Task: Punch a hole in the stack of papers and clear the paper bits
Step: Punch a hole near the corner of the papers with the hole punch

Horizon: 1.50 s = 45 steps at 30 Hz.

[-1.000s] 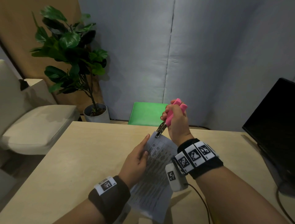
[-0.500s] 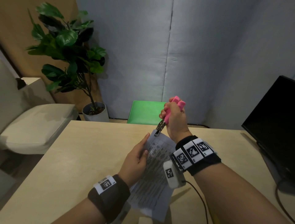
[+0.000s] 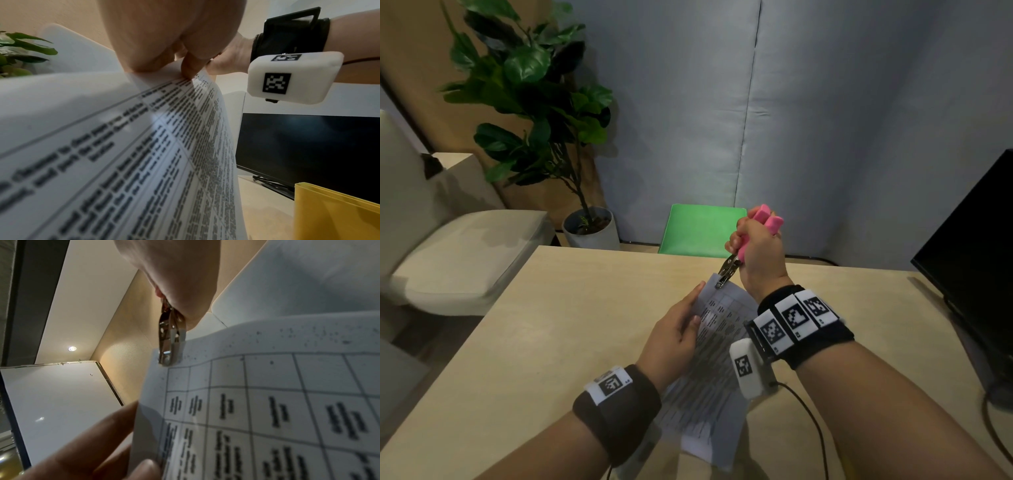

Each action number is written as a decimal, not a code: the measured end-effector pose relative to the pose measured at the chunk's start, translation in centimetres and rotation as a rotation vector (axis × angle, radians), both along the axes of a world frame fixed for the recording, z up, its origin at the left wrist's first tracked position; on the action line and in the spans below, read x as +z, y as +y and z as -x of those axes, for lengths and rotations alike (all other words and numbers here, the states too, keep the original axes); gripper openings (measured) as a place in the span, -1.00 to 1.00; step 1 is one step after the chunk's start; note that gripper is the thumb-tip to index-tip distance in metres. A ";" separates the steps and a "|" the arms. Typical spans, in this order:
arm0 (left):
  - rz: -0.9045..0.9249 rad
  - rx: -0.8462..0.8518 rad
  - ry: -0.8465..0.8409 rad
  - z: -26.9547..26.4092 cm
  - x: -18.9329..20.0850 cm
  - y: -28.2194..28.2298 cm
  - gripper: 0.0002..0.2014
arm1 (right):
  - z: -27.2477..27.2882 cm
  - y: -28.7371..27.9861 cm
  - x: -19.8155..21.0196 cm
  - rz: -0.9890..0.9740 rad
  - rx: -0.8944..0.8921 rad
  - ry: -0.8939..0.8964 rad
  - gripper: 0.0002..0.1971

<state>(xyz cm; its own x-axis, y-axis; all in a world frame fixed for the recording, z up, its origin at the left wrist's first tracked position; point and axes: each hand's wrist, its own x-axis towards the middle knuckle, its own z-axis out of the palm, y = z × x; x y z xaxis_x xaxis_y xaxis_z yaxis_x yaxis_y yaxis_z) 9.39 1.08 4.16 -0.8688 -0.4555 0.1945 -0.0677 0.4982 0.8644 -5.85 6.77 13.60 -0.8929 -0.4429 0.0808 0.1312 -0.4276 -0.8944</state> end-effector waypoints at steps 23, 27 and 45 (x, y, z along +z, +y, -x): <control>0.014 0.004 -0.164 -0.7 -2.5 -0.9 -0.46 | 0.4 -0.9 -4.6 -0.049 -0.083 -0.207 -0.68; 0.019 -0.027 -0.301 -0.7 -3.2 -1.1 -0.50 | 0.9 -1.0 -7.9 -0.114 -0.136 -0.312 -0.69; 0.002 -0.075 -0.552 0.4 -9.0 -2.2 -0.52 | 1.9 -1.8 -17.2 -0.265 -0.276 -0.494 -0.70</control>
<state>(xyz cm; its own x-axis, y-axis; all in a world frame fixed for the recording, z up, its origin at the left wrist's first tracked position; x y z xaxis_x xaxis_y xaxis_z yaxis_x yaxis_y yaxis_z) 9.00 -1.12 -4.80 -0.8719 -0.3890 -0.2976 -0.4745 0.5204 0.7100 -7.71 5.01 -3.60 -0.8813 -0.1387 -0.4518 0.4725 -0.2768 -0.8367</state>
